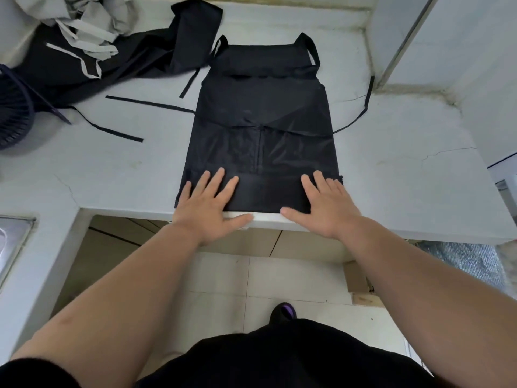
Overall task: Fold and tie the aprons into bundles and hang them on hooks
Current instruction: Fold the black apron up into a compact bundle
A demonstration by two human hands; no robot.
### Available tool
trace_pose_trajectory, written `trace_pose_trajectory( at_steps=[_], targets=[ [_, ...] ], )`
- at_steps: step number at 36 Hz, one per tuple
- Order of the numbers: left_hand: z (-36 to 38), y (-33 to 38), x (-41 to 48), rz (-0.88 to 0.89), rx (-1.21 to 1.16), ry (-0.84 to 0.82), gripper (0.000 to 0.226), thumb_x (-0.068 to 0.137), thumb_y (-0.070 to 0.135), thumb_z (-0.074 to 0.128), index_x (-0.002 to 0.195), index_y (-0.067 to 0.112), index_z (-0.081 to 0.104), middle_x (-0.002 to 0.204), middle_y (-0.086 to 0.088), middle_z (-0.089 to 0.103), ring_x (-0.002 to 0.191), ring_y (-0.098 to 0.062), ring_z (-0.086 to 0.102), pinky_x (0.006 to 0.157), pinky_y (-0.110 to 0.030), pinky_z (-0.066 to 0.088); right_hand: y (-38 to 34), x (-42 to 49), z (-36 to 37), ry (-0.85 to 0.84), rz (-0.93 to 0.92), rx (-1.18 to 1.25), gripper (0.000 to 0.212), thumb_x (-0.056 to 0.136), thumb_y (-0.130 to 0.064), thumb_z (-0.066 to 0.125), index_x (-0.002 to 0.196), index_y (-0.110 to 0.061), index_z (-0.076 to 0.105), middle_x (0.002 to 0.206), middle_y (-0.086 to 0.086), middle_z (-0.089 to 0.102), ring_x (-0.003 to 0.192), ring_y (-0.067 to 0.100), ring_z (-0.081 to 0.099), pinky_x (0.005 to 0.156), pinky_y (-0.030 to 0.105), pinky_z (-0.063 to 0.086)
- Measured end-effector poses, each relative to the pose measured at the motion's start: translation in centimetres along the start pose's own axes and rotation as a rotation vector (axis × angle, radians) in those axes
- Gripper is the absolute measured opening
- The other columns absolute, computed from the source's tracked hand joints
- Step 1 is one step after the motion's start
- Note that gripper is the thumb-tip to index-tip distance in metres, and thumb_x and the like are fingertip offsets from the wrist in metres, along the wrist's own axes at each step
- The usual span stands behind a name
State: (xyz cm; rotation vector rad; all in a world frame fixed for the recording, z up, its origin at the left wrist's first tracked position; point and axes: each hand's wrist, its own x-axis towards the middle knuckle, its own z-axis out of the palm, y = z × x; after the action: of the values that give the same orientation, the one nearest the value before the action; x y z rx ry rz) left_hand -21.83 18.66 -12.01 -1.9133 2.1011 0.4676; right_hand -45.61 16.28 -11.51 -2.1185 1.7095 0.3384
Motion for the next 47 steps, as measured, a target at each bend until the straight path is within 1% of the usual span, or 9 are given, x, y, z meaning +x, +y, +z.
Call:
trace_pose_trajectory(
  at_steps=[8, 13, 18, 21, 26, 29, 40, 44, 47],
  targets=[
    [-1.7, 0.1, -0.2, -0.003, 0.079, 0.036, 0.095, 0.074, 0.078, 0.051, 0.150, 0.040, 0.008, 0.159, 0.010, 0.010, 0.144, -0.018, 0.012, 0.115, -0.041, 0.013, 0.6, -0.2, -1.9, 0.026, -0.098, -0.039, 0.078, 0.086, -0.069, 0.039, 0.147, -0.021, 0.028, 0.150, 0.001, 0.029, 0.130, 0.026, 0.038, 0.108, 0.036, 0.032],
    [-3.1, 0.0, 0.3, 0.026, -0.020, -0.001, 0.084, 0.076, 0.051, 0.068, 0.148, 0.039, 0.027, 0.153, 0.009, 0.026, 0.140, -0.017, 0.026, 0.113, -0.039, 0.021, 0.3, 0.5, -3.6, 0.028, -0.095, 0.058, 0.061, 0.088, -0.070, 0.031, 0.115, -0.022, 0.058, 0.118, -0.003, 0.056, 0.111, 0.023, 0.054, 0.085, 0.035, 0.045],
    [-4.8, -1.0, 1.0, 0.044, -0.178, -0.078, 0.051, 0.090, 0.035, 0.058, 0.140, 0.030, 0.047, 0.148, 0.004, 0.035, 0.133, -0.018, 0.038, 0.112, -0.035, 0.031, 0.1, 1.0, -5.3, -0.182, -0.125, -0.026, 0.090, 0.073, -0.066, 0.063, 0.147, -0.029, 0.029, 0.143, -0.001, 0.037, 0.125, 0.021, 0.046, 0.098, 0.036, 0.044],
    [-5.8, -1.0, 1.2, 0.006, -0.250, -0.082, 0.038, 0.095, 0.031, 0.048, 0.131, 0.025, 0.057, 0.142, 0.002, 0.040, 0.127, -0.020, 0.043, 0.108, -0.031, 0.032, -0.1, 1.6, -5.8, -0.179, -0.122, -0.094, 0.071, 0.082, -0.042, 0.060, 0.146, -0.030, 0.032, 0.142, -0.003, 0.040, 0.125, 0.021, 0.045, 0.094, 0.033, 0.044],
    [-8.0, -1.7, 2.3, -0.045, -0.435, -0.161, 0.026, 0.097, 0.030, 0.047, 0.098, 0.012, 0.067, 0.100, -0.004, 0.063, 0.096, -0.021, 0.056, 0.082, -0.029, 0.041, 0.4, 3.2, -8.1, -0.219, -0.056, -0.032, 0.013, 0.090, -0.024, 0.044, 0.093, -0.020, 0.056, 0.110, 0.002, 0.058, 0.099, 0.023, 0.051, 0.082, 0.031, 0.042],
    [-9.3, -3.1, 3.0, -0.045, -0.539, -0.267, 0.016, 0.090, 0.034, 0.060, 0.089, 0.020, 0.065, 0.096, 0.001, 0.062, 0.092, -0.016, 0.057, 0.086, -0.029, 0.046, 1.0, 4.5, -8.7, -0.251, 0.033, 0.057, 0.017, 0.088, -0.023, 0.043, 0.081, -0.012, 0.055, 0.097, 0.006, 0.060, 0.093, 0.025, 0.056, 0.074, 0.030, 0.042],
    [-7.1, -8.1, 5.7, -0.294, -0.962, -0.196, 0.014, 0.088, 0.022, 0.067, 0.100, 0.016, 0.068, 0.106, -0.003, 0.069, 0.100, -0.021, 0.064, 0.096, -0.037, 0.049, 2.9, 6.7, -8.3, -0.096, 0.308, 0.191, 0.045, 0.081, -0.053, 0.064, 0.096, -0.012, 0.053, 0.092, 0.004, 0.057, 0.084, 0.023, 0.054, 0.070, 0.029, 0.042],
    [-6.4, -7.4, 6.4, -0.297, -0.758, -0.028, 0.013, 0.092, 0.026, 0.059, 0.094, 0.014, 0.059, 0.097, -0.004, 0.061, 0.085, -0.018, 0.056, 0.073, -0.029, 0.043, 3.1, 6.8, -6.7, 0.043, 0.421, 0.240, 0.051, 0.083, -0.056, 0.060, 0.107, -0.013, 0.045, 0.100, 0.006, 0.058, 0.089, 0.026, 0.054, 0.072, 0.035, 0.044],
    [-6.1, -5.8, 6.2, -0.326, -0.519, 0.073, 0.045, 0.092, 0.023, 0.056, 0.132, 0.011, 0.037, 0.119, -0.010, 0.051, 0.101, -0.026, 0.049, 0.078, -0.034, 0.040, 1.6, 6.7, -5.6, 0.183, 0.434, 0.170, 0.064, 0.087, -0.049, 0.059, 0.134, -0.017, 0.031, 0.121, 0.011, 0.050, 0.107, 0.032, 0.052, 0.082, 0.040, 0.043]
  ],
)
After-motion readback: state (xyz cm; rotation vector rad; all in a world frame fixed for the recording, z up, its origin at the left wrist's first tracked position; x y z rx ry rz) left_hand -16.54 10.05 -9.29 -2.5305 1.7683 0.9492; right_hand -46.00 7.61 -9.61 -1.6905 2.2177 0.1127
